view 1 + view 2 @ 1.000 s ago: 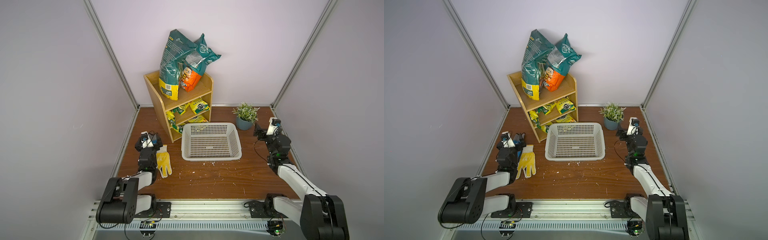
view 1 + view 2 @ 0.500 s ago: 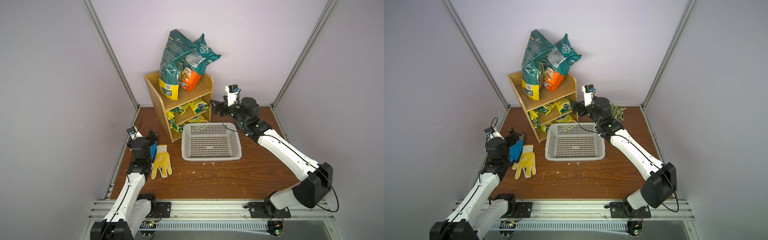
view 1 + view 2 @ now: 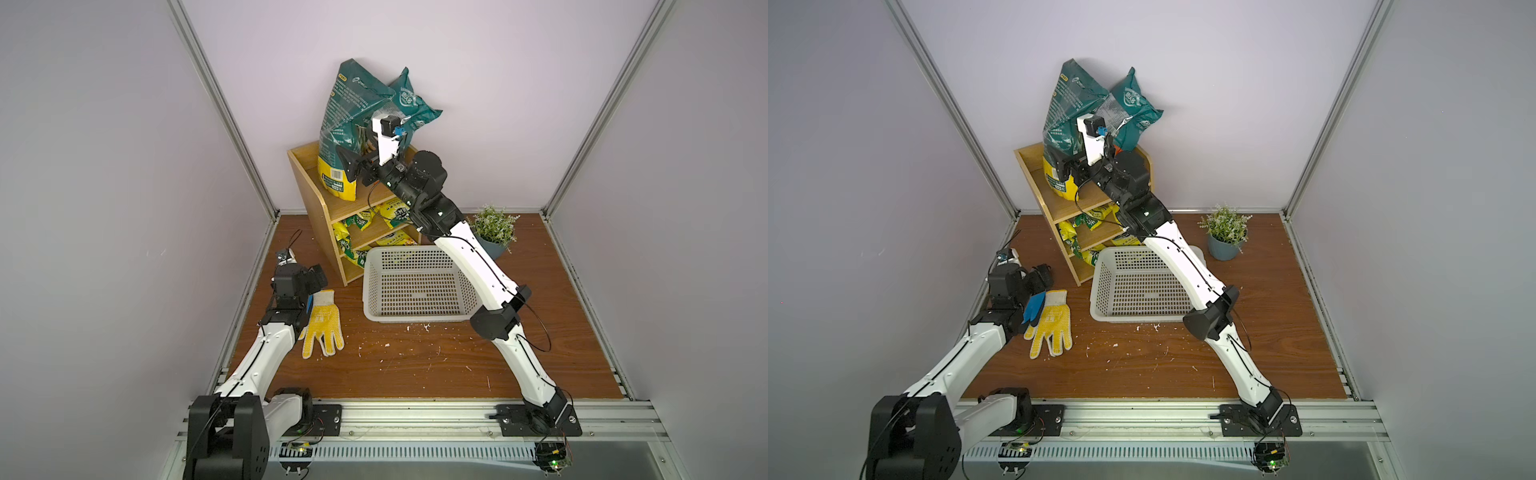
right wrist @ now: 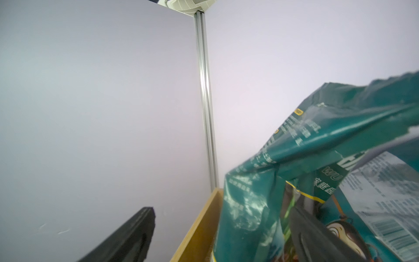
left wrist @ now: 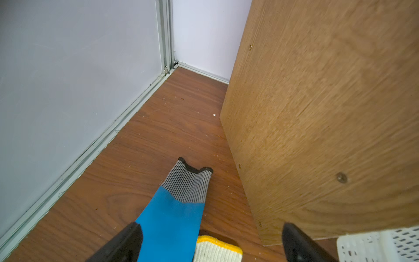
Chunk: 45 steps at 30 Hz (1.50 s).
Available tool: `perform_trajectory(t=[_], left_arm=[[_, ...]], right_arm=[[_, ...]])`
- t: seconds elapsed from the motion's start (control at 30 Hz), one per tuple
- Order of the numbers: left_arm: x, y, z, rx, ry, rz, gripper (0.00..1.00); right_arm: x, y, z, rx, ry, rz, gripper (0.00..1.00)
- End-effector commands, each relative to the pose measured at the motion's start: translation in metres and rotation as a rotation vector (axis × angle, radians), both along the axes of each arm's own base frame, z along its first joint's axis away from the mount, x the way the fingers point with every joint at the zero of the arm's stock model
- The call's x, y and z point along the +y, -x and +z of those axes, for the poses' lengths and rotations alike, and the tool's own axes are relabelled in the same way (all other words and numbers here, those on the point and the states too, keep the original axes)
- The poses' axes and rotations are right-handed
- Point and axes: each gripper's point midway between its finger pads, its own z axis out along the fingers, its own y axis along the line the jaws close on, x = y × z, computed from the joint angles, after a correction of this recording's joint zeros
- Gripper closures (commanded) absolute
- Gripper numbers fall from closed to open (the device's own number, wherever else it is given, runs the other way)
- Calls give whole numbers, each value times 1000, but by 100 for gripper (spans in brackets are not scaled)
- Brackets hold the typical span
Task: Take down the fertilizer bag from the shelf
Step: Pick up the fertilizer bag from the shelf.
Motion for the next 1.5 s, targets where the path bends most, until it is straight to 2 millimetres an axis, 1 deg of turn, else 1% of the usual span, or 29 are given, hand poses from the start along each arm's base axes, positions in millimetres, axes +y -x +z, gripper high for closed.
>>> perform_trajectory(t=[0.0, 0.1, 0.17, 0.23, 0.27, 0.33, 0.4, 0.43, 0.47, 0.5, 0.57, 0.6, 0.63, 0.73, 0.87, 0.93, 0.97, 1.0, 1.1, 1.23, 1.37, 1.47], left_arm=[[0, 2, 12, -40, 19, -5, 1], [-3, 4, 21, -74, 32, -16, 1], [-4, 4, 25, -85, 42, -19, 1], [-6, 4, 28, -95, 51, -30, 1], [-7, 3, 30, -100, 54, -37, 1], [-8, 4, 31, -104, 55, -39, 1], [-7, 5, 33, -109, 52, -36, 1], [-6, 5, 33, -109, 47, -33, 1], [-6, 5, 34, -111, 46, -31, 1], [-5, 6, 33, -108, 45, -28, 1], [-6, 5, 32, -105, 46, -30, 1], [-6, 5, 31, -101, 47, -31, 1], [-6, 4, 30, -98, 47, -32, 1], [-6, 3, 28, -92, 49, -33, 1], [-6, 4, 27, -89, 51, -31, 1], [-6, 3, 24, -81, 53, -30, 1], [-6, 3, 23, -76, 54, -30, 1], [-7, 2, 22, -73, 56, -33, 1], [-10, 2, 23, -77, 64, -49, 1], [-10, 2, 23, -77, 65, -50, 1], [-14, 1, 24, -79, 76, -68, 1], [-16, 2, 22, -78, 83, -82, 1]], right_arm=[[-9, -12, 2, -38, -100, -51, 1], [-11, -21, -8, -22, -146, -78, 1], [0, -27, -19, 5, -138, -53, 1], [15, -29, -31, 16, -148, 14, 3], [22, -30, -40, 31, -157, 40, 4], [30, -36, -58, 68, -173, 51, 7], [34, -41, -71, 94, -194, 52, 14], [35, -43, -75, 101, -206, 54, 19], [35, -44, -77, 101, -217, 55, 26], [36, -44, -77, 101, -223, 58, 35], [34, -42, -69, 86, -233, 66, 67], [33, -38, -62, 76, -232, 72, 89], [32, -35, -56, 67, -227, 77, 100], [27, -20, -36, 60, -195, 105, 100], [32, 3, -31, 76, -87, 139, 100], [32, 14, -28, 45, -40, 115, 100], [28, 20, -20, 21, -38, 100, 100], [22, 22, -14, 5, -36, 79, 100], [2, 29, 14, -47, -26, 11, 100], [-26, 46, 52, -115, 9, -61, 100], [-59, 74, 96, -196, 6, -95, 100], [-89, 101, 131, -262, -5, -123, 100]])
